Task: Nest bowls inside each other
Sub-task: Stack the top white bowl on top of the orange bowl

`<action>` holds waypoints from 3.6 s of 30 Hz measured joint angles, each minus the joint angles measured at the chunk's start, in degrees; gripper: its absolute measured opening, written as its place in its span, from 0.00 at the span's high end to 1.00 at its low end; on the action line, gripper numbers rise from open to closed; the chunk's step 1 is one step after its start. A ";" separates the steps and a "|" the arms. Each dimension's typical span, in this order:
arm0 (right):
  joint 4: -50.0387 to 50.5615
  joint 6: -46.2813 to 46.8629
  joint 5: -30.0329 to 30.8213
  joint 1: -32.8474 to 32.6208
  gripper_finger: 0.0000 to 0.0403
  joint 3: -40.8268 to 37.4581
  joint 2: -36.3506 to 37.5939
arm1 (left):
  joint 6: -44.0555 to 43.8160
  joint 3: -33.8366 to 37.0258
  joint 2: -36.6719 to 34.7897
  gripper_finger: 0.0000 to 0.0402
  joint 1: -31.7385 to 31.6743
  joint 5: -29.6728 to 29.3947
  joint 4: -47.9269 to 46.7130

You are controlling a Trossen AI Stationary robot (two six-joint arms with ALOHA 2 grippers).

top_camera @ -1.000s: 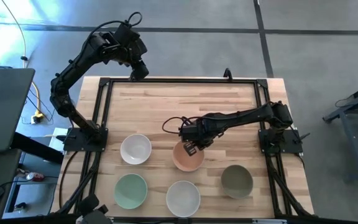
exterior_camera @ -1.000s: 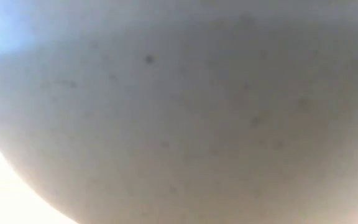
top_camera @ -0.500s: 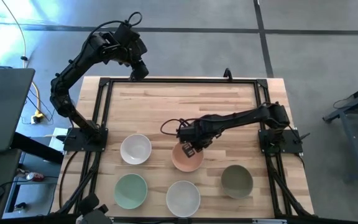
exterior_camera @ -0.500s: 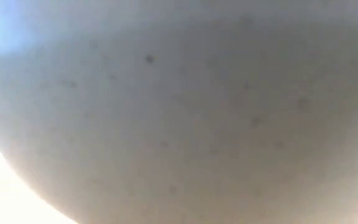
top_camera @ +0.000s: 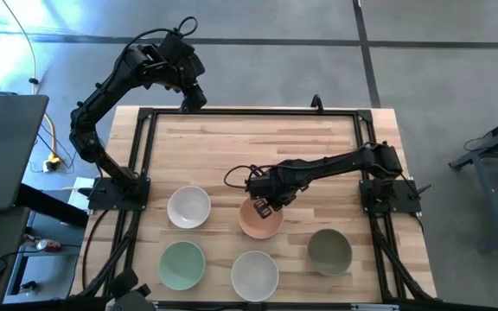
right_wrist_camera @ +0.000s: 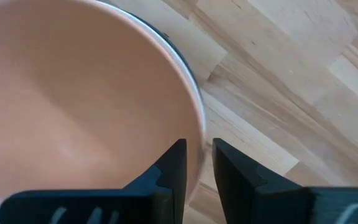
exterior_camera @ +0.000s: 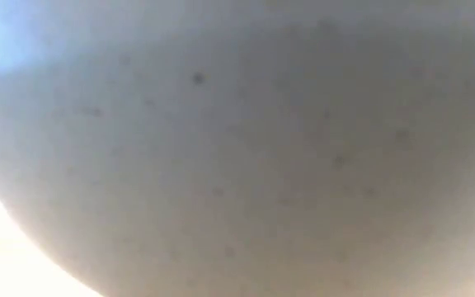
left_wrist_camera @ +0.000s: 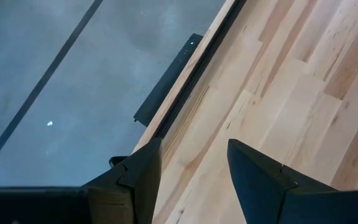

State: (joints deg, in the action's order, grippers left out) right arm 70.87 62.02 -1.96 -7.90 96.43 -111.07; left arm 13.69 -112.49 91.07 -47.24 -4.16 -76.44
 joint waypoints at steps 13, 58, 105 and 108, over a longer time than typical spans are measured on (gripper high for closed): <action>7.36 -2.67 5.19 -0.70 0.83 9.53 1.03 | -2.16 0.00 0.00 0.57 1.54 6.32 -8.86; -21.01 -25.02 32.90 -12.90 0.83 -8.28 48.85 | -35.71 48.04 -12.98 0.57 41.42 1.35 3.66; -45.49 -28.61 27.36 -12.90 0.83 -27.02 60.78 | -13.97 64.83 -12.98 0.96 34.75 9.01 23.74; -45.47 -28.63 27.36 -12.90 0.83 -27.02 60.78 | -13.99 64.83 -12.98 0.97 34.77 8.99 23.66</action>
State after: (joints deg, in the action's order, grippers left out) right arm 25.41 33.39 25.41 -20.80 69.41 -50.28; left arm -0.30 -47.66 78.08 -12.47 4.83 -52.78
